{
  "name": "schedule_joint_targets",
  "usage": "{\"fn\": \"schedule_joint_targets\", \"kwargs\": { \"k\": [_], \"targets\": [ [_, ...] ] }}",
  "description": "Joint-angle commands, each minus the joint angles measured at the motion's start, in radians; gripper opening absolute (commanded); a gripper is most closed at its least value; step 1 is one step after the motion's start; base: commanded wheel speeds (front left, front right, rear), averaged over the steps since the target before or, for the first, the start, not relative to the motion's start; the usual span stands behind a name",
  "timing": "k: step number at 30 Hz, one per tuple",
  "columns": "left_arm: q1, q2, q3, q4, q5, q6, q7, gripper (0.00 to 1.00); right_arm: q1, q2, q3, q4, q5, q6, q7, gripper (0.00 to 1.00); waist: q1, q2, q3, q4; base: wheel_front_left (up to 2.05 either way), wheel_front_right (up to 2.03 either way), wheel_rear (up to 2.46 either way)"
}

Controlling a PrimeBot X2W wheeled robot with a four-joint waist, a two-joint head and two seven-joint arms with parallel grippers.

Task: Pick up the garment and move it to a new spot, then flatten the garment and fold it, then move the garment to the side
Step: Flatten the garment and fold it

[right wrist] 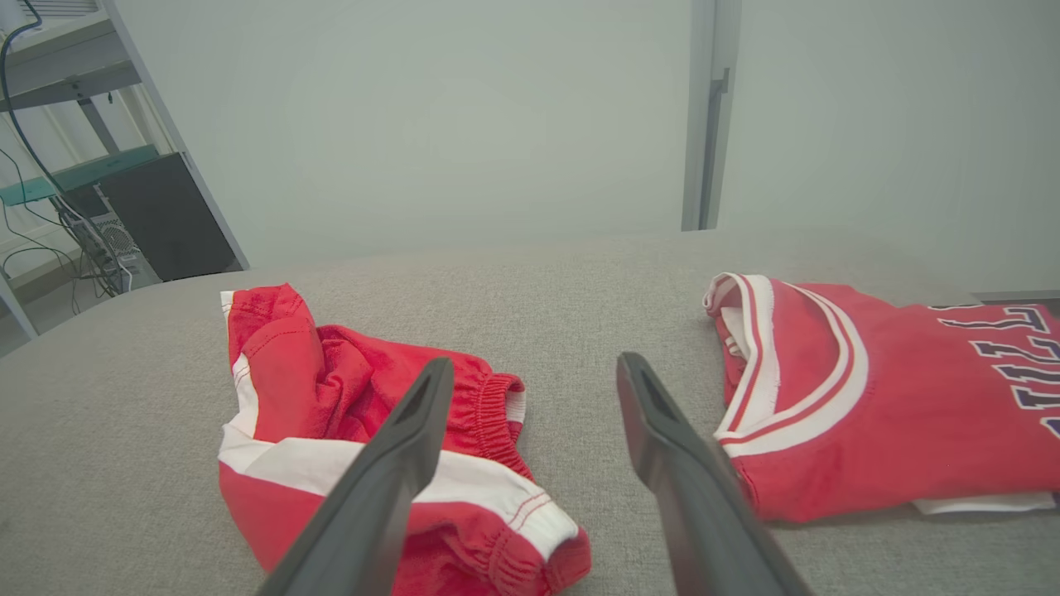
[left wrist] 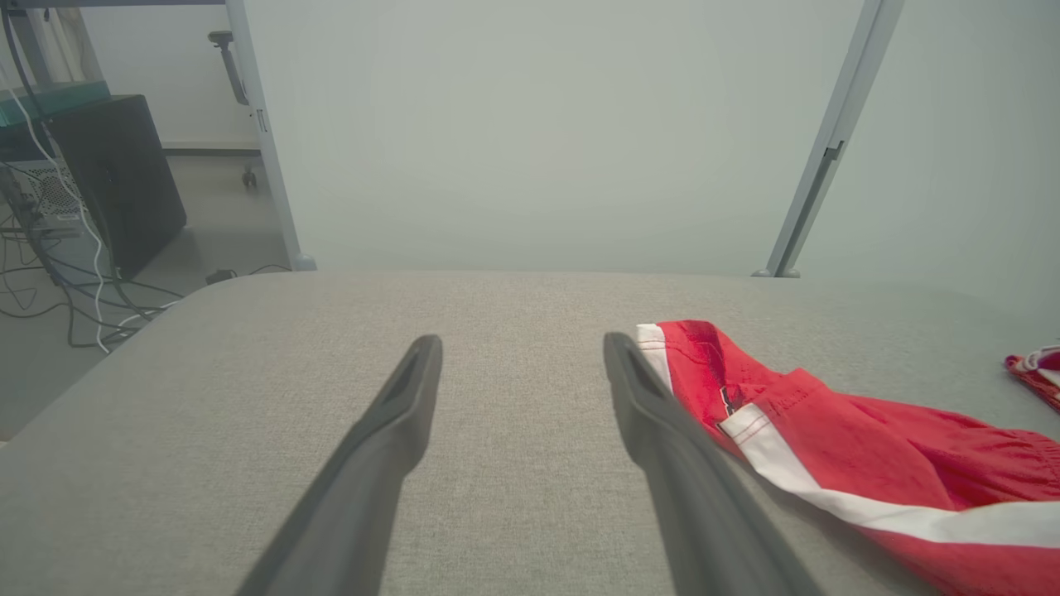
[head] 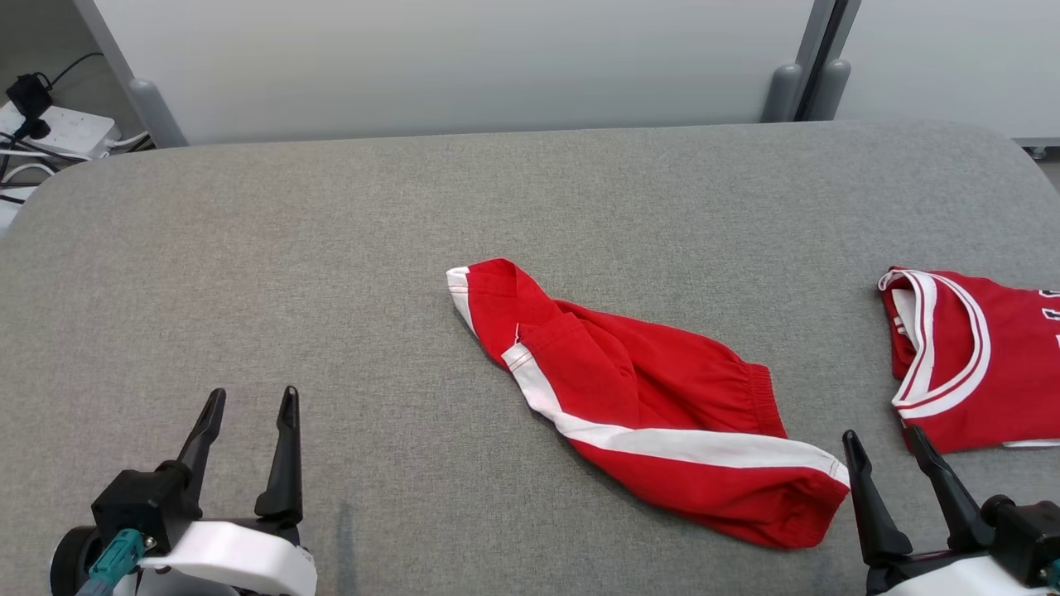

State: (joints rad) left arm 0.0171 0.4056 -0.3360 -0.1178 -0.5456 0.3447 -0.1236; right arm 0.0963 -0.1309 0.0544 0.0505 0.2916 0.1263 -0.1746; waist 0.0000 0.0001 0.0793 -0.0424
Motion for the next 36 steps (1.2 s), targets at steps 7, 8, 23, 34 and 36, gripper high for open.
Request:
{"fn": "schedule_joint_targets", "kwargs": {
  "k": [7,8,23,34,36],
  "targets": [
    [-0.052,0.042,0.032,-0.036,0.01,0.012,0.012,1.0,-0.027,-0.022,0.036,-0.019,0.008,0.004,-0.005,1.0,0.0,-0.0001,0.008,-0.005,0.0,0.0,0.0],
    [-0.055,0.045,0.028,-0.04,0.011,0.009,0.017,1.0,-0.026,-0.017,0.038,-0.022,0.016,0.004,0.0,1.0,0.0,-0.0001,0.013,-0.009,0.0,0.0,0.0],
    [-0.278,0.035,-0.159,0.031,-0.007,-0.179,0.224,1.0,0.015,-0.048,0.135,-0.12,0.206,0.004,0.047,1.0,0.0,-0.0001,0.193,-0.117,0.0,0.0,0.0],
    [-0.464,0.07,-0.204,0.128,-0.06,-0.323,0.383,1.0,-0.054,-0.084,0.226,-0.104,0.442,0.004,0.028,1.0,0.0,-0.0001,0.296,-0.17,0.0,0.0,0.0],
    [-0.497,0.08,-0.205,0.132,-0.061,-0.338,0.404,1.0,-0.069,-0.096,0.239,-0.101,0.47,0.004,0.018,1.0,0.0,-0.0001,0.309,-0.176,0.0,0.0,0.0]
  ]
}}
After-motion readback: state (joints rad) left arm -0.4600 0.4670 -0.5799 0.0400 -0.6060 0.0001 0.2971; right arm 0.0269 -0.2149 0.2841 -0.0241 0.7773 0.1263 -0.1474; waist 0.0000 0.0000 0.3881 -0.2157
